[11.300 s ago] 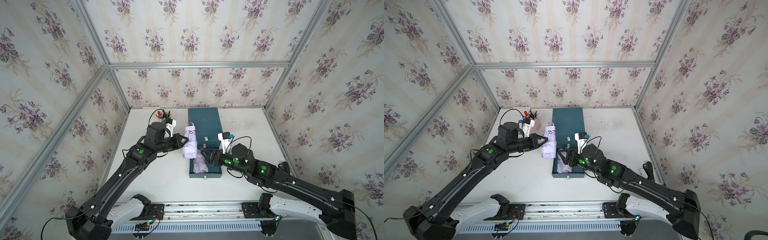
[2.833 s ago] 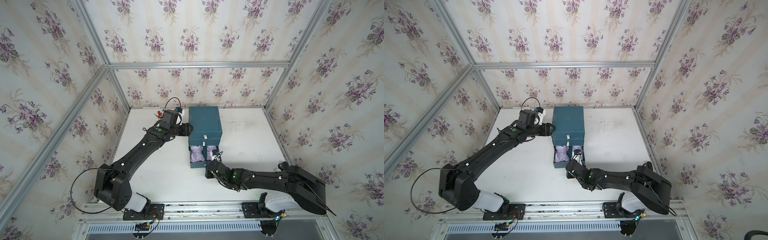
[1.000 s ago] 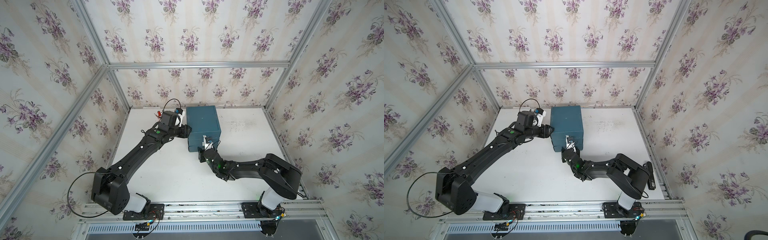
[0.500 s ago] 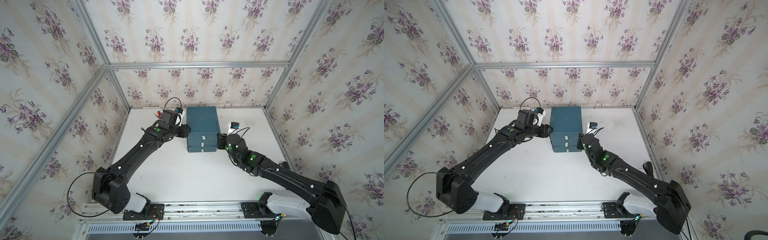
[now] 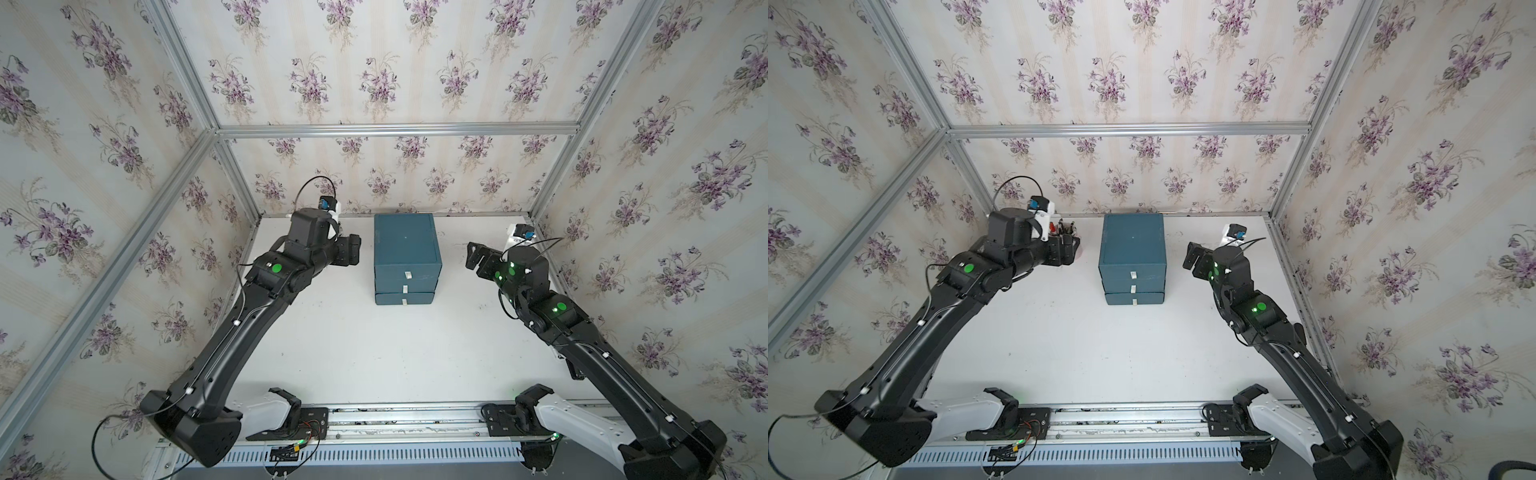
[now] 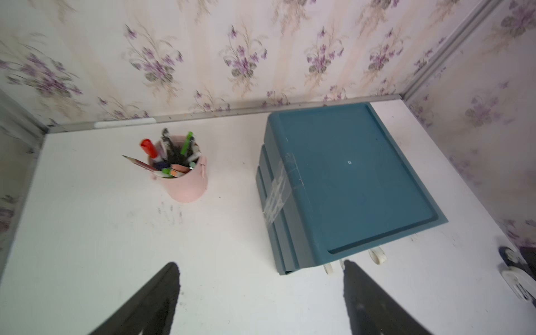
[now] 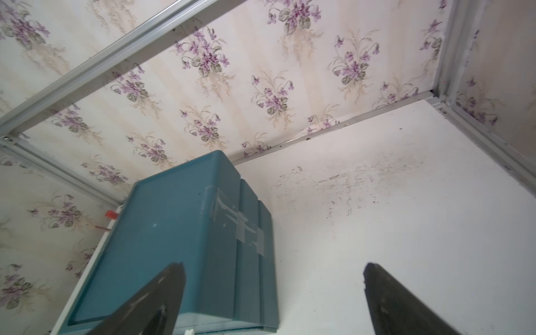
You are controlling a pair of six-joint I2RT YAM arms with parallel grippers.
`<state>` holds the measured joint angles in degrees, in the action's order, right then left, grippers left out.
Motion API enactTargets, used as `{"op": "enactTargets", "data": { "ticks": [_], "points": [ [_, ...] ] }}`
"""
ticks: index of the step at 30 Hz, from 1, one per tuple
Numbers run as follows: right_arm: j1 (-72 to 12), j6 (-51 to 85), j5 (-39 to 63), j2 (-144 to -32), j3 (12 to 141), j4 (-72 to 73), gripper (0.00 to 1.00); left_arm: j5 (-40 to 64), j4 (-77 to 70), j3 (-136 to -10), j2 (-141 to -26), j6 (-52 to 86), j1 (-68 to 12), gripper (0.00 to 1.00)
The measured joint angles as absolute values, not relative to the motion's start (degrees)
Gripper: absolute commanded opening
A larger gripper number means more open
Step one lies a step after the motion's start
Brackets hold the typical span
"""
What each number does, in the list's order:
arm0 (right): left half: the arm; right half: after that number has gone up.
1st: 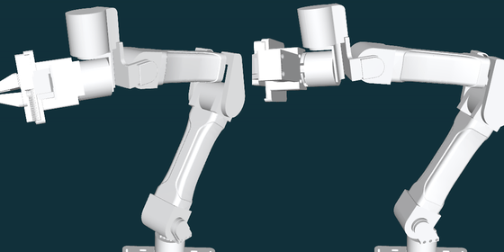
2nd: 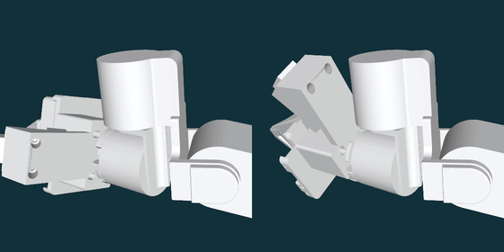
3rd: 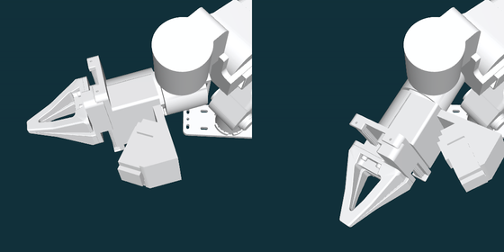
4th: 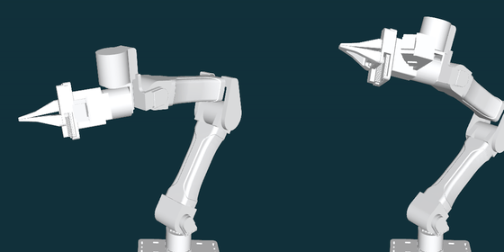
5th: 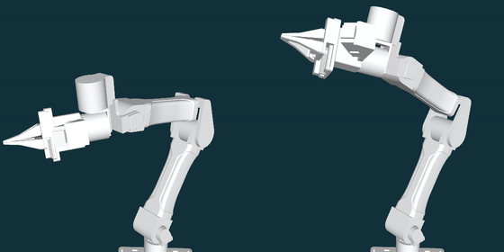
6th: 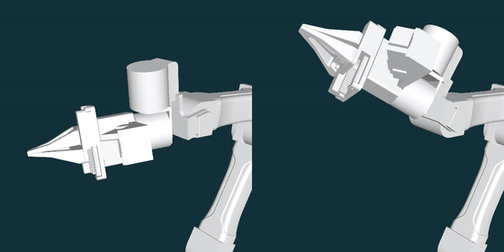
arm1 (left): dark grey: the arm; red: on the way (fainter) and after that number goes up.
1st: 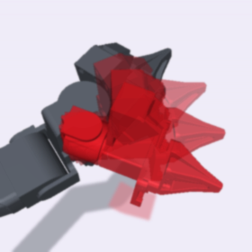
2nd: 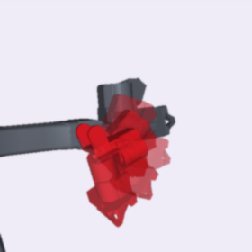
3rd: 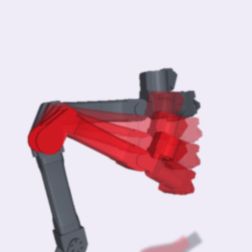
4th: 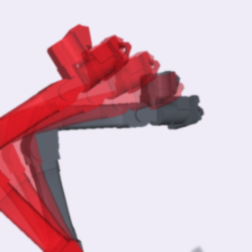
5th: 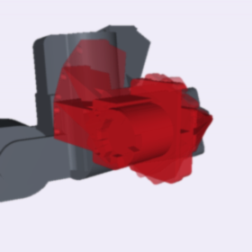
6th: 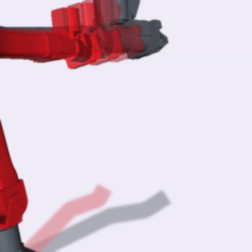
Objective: Place the umbrella in the drawer by color
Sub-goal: Reset both arms
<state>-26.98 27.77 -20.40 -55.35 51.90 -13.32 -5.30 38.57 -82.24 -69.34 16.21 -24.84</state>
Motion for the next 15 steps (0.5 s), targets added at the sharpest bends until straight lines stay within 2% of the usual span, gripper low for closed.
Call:
{"op": "enactTargets", "data": {
  "ticks": [4,8,12,15],
  "points": [
    [-26.5,26.7,-26.8,-53.7,47.7,-11.9,1.00,-17.5,30.5,-71.5,-61.0,12.3,-24.6,1.00],
    [-23.9,25.6,-31.1,-55.4,45.5,-10.2,1.00,-28.6,21.9,-60.9,-59.0,6.3,-23.3,1.00],
    [-17.3,26.0,-32.6,-55.5,39.9,-7.5,1.00,-35.6,16.3,-54.9,-61.1,5.4,-16.6,1.00],
    [-13.7,26.7,-35.5,-54.1,33.6,-4.0,1.00,-36.8,11.5,-48.5,-63.7,6.3,-9.9,1.00]
  ]
}}
